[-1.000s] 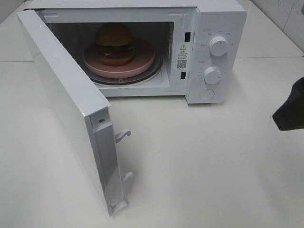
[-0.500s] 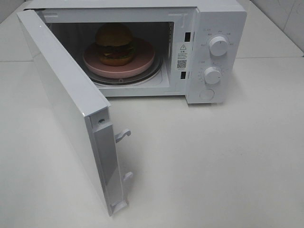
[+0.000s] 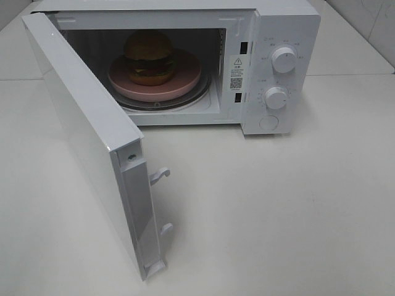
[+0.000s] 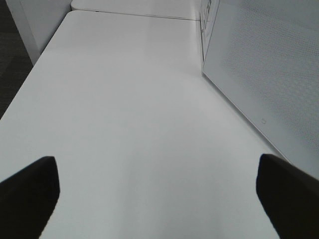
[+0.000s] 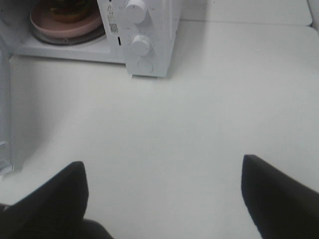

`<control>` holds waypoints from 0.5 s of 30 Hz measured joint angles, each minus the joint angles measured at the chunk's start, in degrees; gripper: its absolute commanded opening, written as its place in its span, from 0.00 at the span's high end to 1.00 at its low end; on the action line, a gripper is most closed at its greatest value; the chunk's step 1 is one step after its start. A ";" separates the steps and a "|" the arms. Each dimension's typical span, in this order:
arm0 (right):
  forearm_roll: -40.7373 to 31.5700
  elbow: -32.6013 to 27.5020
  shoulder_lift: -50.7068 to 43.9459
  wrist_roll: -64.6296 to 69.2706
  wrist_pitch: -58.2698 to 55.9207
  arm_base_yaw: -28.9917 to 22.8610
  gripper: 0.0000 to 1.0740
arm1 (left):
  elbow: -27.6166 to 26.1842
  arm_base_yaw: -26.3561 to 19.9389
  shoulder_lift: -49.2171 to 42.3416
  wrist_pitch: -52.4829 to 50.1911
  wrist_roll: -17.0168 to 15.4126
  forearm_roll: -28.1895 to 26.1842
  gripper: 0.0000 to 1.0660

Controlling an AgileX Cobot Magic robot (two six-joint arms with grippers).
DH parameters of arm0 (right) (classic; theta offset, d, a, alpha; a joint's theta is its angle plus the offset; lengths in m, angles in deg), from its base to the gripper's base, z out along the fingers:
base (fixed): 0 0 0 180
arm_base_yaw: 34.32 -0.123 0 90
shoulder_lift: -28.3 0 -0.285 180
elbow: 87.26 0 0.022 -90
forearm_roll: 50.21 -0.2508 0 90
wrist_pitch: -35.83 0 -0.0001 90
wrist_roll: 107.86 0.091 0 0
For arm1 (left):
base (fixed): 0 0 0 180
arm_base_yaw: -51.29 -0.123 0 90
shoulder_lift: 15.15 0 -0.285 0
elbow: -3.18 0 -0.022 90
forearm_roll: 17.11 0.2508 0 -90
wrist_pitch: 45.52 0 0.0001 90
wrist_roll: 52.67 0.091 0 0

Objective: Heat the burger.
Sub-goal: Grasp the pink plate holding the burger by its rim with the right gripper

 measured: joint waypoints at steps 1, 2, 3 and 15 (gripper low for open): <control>0.00 -1.26 -2.35 0.06 0.97 1.20 0.26 | 0.00 0.00 0.00 0.00 0.00 0.00 0.06; 0.00 -1.26 -2.35 0.06 0.97 1.20 0.26 | 0.00 0.00 0.00 0.00 0.00 0.00 0.06; 0.00 -2.06 -3.32 0.17 1.26 1.78 0.26 | 0.00 0.00 0.00 0.00 0.00 0.00 0.06; -0.46 -16.50 -13.92 1.55 4.93 8.54 0.29 | 0.00 0.00 0.00 0.00 0.00 0.00 0.06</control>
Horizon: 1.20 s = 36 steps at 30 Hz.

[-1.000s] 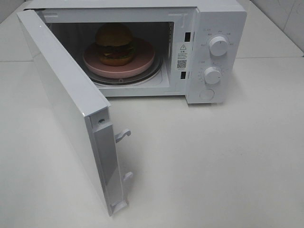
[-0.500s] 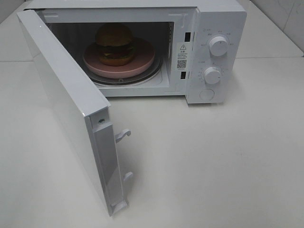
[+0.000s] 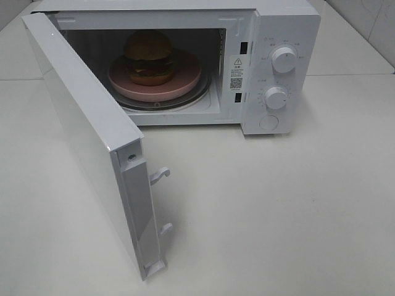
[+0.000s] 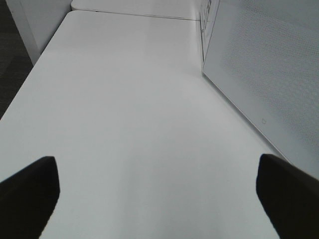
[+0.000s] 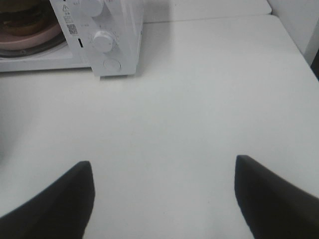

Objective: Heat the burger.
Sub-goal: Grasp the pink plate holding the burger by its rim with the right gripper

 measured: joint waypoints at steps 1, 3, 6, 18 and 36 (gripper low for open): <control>0.00 0.00 0.00 0.00 0.00 0.00 0.29 | 0.00 0.00 0.00 0.00 0.00 0.00 0.06; -1.89 -1.32 0.00 0.29 0.86 0.29 0.29 | 0.00 0.00 0.00 0.00 0.00 0.00 0.06; -3.27 -2.46 0.00 0.34 4.18 0.63 0.29 | 0.00 0.00 0.00 0.00 0.00 0.00 0.06; -3.90 -3.44 0.00 0.34 6.36 0.63 0.29 | 0.00 0.00 0.00 0.00 0.00 0.00 0.06; -3.95 -3.44 0.00 0.34 6.36 0.63 0.29 | 0.00 0.00 0.00 0.00 0.00 0.00 0.06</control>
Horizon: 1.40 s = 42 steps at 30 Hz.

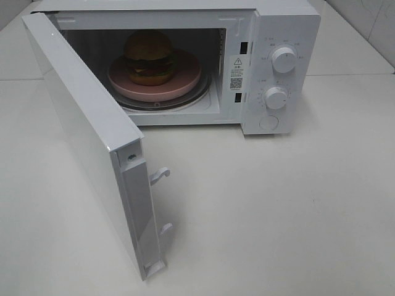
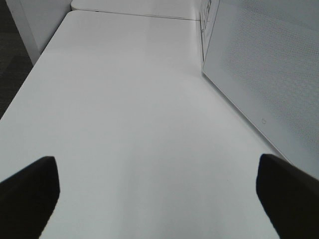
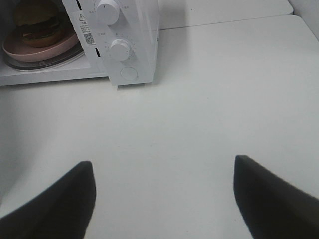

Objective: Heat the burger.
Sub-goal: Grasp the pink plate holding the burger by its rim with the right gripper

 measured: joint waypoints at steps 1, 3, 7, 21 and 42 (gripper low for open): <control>0.00 0.00 0.00 0.00 0.00 0.00 0.29 | 0.00 0.00 0.00 0.00 0.00 0.00 0.06; 0.00 0.00 0.00 0.00 0.00 0.00 0.29 | 0.00 0.00 0.00 0.00 0.00 0.00 0.06; 0.00 0.00 0.00 0.00 0.00 0.00 0.29 | 0.00 0.00 0.00 0.00 0.00 0.00 0.06; -0.17 0.80 0.40 -4.30 0.69 0.00 0.29 | 0.00 0.00 0.00 0.00 0.00 0.00 0.06; -0.11 1.43 26.99 -12.78 19.02 0.00 0.29 | 0.00 0.00 0.00 0.00 0.00 0.00 0.06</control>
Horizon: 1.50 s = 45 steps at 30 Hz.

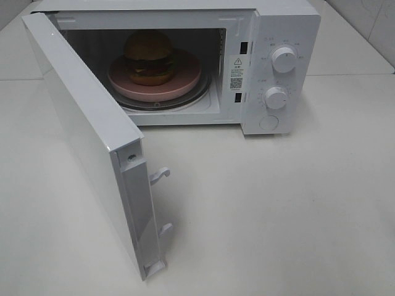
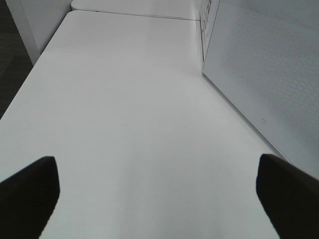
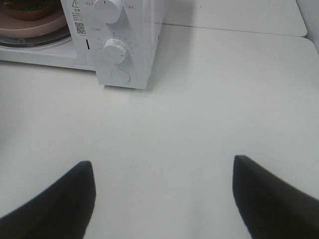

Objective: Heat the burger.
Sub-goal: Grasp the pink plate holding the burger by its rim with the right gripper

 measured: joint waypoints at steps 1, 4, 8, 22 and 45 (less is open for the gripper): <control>0.00 0.00 2.46 -1.55 1.95 0.00 0.29 | 0.00 0.00 0.00 0.00 0.00 0.00 0.06; 0.00 0.00 6.59 -3.84 4.47 0.00 0.29 | 0.00 0.00 0.00 0.00 0.00 0.00 0.06; 0.11 0.00 10.54 -5.90 7.05 0.00 0.29 | 0.00 0.00 0.00 0.00 0.00 0.00 0.06; 7.62 3.90 29.05 -10.20 15.58 -4.93 0.31 | 0.00 0.00 0.00 0.00 0.00 0.00 0.06; 32.95 14.38 48.82 -11.69 29.28 -24.52 0.23 | 0.00 0.00 0.00 0.00 0.00 0.00 0.06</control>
